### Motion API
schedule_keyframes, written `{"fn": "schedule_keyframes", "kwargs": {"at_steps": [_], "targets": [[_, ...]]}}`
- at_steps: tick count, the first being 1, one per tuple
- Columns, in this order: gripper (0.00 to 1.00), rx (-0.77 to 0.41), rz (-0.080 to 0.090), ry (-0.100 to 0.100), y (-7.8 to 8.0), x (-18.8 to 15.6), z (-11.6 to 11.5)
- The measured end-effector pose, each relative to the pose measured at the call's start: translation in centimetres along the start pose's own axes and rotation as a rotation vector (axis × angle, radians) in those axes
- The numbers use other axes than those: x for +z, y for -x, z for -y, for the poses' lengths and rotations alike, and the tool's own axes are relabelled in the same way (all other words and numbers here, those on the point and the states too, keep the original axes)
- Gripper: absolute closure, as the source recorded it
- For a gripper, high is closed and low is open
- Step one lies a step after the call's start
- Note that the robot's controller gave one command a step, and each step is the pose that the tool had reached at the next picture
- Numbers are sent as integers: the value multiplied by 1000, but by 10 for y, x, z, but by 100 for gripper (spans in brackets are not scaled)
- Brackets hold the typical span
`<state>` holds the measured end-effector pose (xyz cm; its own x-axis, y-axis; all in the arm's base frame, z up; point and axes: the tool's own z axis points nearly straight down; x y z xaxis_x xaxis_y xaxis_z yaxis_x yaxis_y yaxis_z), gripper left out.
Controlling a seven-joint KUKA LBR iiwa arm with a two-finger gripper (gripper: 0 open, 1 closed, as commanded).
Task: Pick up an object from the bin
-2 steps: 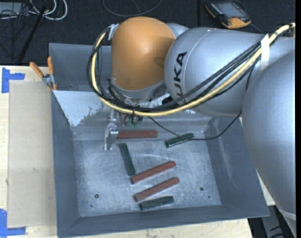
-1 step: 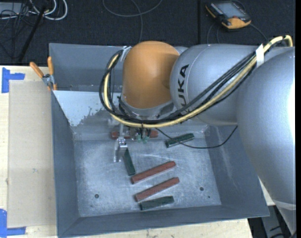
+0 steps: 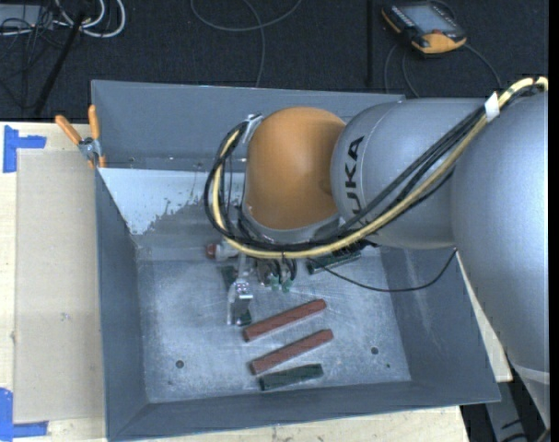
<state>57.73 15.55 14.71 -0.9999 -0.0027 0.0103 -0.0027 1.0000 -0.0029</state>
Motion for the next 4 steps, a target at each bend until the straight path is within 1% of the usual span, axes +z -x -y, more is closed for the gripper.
{"fn": "schedule_keyframes", "kwargs": {"at_steps": [1,2,3,4], "targets": [[0,58,21,6,9,19,15],[100,-109,22,5,11,71,66],[0,-107,22,5,10,73,67],[0,-107,22,6,10,73,67]]}}
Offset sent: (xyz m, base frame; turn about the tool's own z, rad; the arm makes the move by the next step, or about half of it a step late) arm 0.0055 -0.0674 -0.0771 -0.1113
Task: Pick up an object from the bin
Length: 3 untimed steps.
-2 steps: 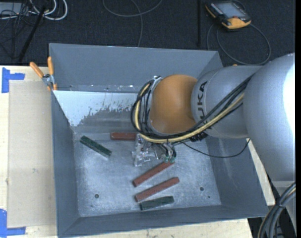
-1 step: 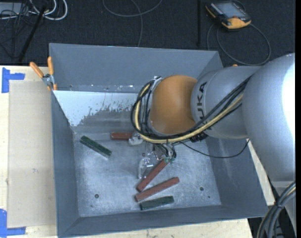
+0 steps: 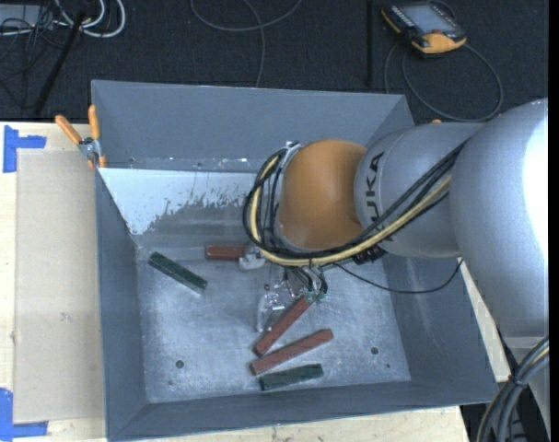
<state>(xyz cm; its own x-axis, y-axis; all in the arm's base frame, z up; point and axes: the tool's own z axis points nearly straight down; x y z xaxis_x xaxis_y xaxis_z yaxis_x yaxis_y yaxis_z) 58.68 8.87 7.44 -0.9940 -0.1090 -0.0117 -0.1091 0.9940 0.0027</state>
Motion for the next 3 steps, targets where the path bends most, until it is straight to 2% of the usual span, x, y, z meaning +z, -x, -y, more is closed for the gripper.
{"fn": "schedule_keyframes", "kwargs": {"at_steps": [1,2,3], "targets": [[100,-163,-4,0,-64,-1,40],[100,-162,-4,0,-64,-1,40],[0,-443,-14,1,-79,-92,50]]}}
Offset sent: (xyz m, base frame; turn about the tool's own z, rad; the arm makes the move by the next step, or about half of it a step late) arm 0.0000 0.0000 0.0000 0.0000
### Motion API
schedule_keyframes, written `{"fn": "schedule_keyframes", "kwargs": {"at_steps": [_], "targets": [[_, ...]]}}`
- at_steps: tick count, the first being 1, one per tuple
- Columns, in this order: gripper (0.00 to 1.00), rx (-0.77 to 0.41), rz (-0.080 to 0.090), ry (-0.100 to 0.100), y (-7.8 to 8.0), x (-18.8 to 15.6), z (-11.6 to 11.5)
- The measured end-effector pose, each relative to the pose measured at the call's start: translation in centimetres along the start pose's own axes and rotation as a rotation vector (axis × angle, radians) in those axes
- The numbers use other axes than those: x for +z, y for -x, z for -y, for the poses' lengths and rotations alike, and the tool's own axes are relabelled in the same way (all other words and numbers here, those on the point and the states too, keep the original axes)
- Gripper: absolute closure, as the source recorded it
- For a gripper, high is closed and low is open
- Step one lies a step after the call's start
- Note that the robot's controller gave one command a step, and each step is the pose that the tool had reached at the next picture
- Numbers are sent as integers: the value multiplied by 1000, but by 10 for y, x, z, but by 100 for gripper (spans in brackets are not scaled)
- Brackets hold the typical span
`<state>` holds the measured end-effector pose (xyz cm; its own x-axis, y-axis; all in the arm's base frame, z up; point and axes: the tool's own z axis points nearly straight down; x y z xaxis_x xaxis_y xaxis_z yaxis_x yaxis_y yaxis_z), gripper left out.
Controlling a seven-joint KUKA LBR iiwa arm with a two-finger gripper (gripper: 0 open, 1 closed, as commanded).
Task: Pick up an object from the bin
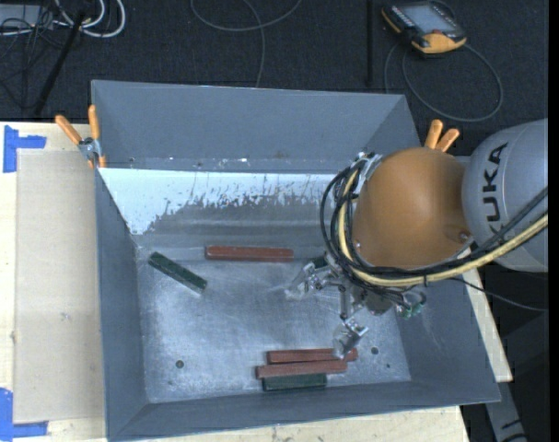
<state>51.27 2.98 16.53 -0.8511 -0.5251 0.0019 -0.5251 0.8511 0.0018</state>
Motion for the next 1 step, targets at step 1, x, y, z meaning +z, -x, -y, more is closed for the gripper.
{"fn": "schedule_keyframes", "kwargs": {"at_steps": [1], "targets": [[0,-66,7,-4,-3,-28,2]]}}
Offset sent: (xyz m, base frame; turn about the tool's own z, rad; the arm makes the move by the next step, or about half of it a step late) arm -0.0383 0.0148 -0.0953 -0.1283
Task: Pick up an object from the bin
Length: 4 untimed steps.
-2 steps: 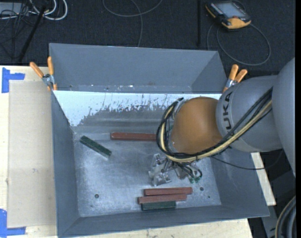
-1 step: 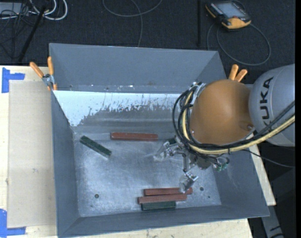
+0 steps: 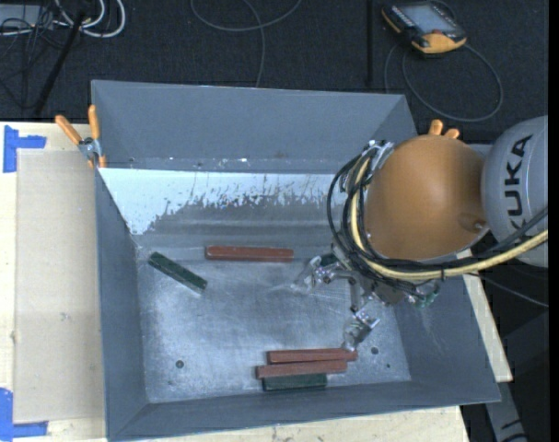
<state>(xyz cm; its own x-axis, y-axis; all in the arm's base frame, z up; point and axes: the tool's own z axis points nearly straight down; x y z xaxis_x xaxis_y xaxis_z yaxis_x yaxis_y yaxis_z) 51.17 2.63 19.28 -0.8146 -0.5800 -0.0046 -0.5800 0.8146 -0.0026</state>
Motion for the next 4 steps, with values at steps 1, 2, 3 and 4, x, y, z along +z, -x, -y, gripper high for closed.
{"fn": "schedule_keyframes", "kwargs": {"at_steps": [1,2,3,4], "targets": [[0,-27,0,0,-9,54,-15],[0,-38,-9,8,-30,85,-10],[100,-267,6,-1,3,119,-45],[100,-267,6,-1,3,119,-45]]}}
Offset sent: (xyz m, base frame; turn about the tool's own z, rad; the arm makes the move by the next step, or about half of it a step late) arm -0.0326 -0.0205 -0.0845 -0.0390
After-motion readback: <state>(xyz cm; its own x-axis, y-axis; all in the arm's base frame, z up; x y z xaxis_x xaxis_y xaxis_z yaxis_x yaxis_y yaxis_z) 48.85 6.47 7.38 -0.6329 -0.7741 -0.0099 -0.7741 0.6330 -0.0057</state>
